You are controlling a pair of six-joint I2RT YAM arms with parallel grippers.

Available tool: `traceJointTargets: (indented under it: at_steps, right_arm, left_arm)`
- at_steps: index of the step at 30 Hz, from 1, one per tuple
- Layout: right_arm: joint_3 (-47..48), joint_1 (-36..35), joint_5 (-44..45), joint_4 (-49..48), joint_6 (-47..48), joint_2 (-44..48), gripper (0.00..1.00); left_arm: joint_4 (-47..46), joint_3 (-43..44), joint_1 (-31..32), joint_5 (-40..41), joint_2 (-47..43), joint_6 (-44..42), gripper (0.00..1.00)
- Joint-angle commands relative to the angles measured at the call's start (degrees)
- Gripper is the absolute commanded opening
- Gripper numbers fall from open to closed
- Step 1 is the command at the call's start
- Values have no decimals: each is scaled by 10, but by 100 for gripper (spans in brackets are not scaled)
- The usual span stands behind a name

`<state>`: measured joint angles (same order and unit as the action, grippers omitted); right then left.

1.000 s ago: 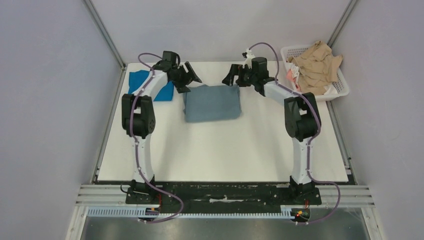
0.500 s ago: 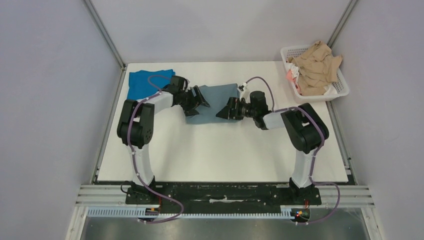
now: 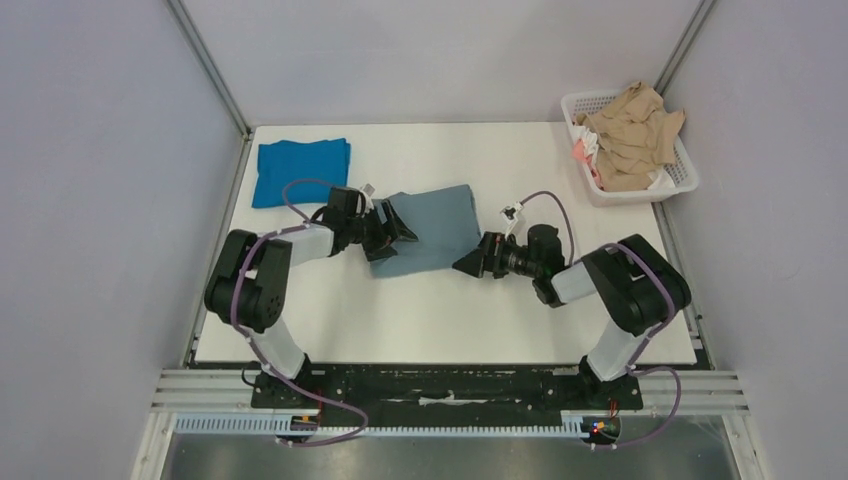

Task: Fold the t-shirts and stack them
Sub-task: Smooth out wrinkles on the folded tshirt, then put the neatly folded tshirt into the corner of the board with the left arm

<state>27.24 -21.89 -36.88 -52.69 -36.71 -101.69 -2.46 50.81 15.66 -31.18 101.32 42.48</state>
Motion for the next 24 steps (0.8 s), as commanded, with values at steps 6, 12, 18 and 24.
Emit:
traceJointTargets:
  at_steps: [6, 12, 18, 24]
  right_arm:
    - [-45, -46, 134, 227, 62, 223, 98]
    - [-50, -45, 270, 335, 79, 373, 98]
    - [-54, -45, 363, 384, 95, 436, 98]
    - [-54, -45, 360, 403, 102, 439, 98]
  left_arm:
    - [195, -37, 98, 184, -198, -49, 89]
    - [289, -52, 79, 361, -275, 17, 90]
    - [211, -119, 22, 348, -257, 66, 90]
    - [175, -86, 14, 314, -141, 58, 74]
